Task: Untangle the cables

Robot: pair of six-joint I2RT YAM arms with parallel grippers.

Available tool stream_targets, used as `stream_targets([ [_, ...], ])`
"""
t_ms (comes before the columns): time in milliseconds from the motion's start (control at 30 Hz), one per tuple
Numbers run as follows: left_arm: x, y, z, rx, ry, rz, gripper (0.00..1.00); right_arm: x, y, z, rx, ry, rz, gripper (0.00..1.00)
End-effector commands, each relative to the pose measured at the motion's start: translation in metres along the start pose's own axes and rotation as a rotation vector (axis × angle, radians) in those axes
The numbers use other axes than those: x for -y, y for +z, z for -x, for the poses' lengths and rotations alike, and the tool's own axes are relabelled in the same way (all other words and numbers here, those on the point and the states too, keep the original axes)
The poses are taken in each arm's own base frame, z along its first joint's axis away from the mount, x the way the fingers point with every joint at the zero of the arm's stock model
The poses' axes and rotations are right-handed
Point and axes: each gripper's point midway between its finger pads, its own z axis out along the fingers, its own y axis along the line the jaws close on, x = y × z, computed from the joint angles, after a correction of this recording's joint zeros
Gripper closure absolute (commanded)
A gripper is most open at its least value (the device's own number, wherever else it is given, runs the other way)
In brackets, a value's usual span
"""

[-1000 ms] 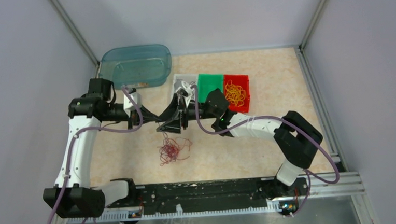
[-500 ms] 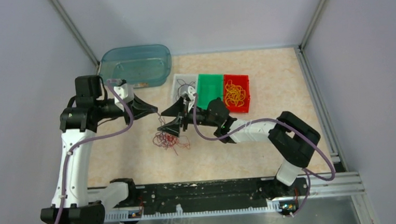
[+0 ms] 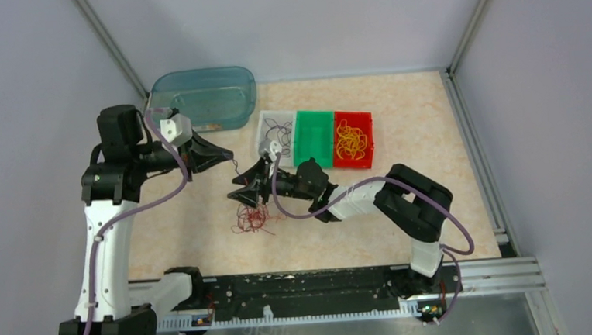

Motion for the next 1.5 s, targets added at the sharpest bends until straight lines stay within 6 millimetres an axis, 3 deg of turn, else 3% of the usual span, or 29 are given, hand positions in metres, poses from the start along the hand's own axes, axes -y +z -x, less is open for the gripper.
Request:
stream_targets([
  [0, -0.002, -0.008, 0.057, 0.085, 0.116, 0.064, 1.0, 0.001, -0.008, -0.011, 0.045, 0.01, -0.011, 0.49],
  [333, -0.007, -0.025, 0.128, 0.188, 0.254, 0.18, 1.0, 0.009, -0.034, -0.081, -0.069, 0.074, -0.081, 0.47],
  [867, -0.038, -0.085, 0.256, 0.449, 0.572, 0.629, 1.0, 0.01, -0.046, -0.083, -0.061, 0.082, -0.122, 0.45],
  [1000, -0.043, -0.101, 0.285, 0.505, 0.608, 0.71, 1.0, 0.016, -0.052, -0.084, -0.066, 0.084, -0.163, 0.54],
  [1100, -0.042, -0.11, 0.301, 0.541, 0.65, 0.752, 1.0, 0.016, -0.057, -0.089, -0.091, 0.09, -0.173, 0.62],
  [1300, -0.047, -0.129, 0.328, 0.586, 0.759, 0.857, 1.0, 0.016, -0.071, -0.093, -0.107, 0.087, -0.203, 0.62],
  [1467, -0.056, -0.126, 0.327, 0.557, 0.752, 0.851, 1.0, 0.016, -0.08, -0.083, -0.093, 0.05, -0.226, 0.56],
])
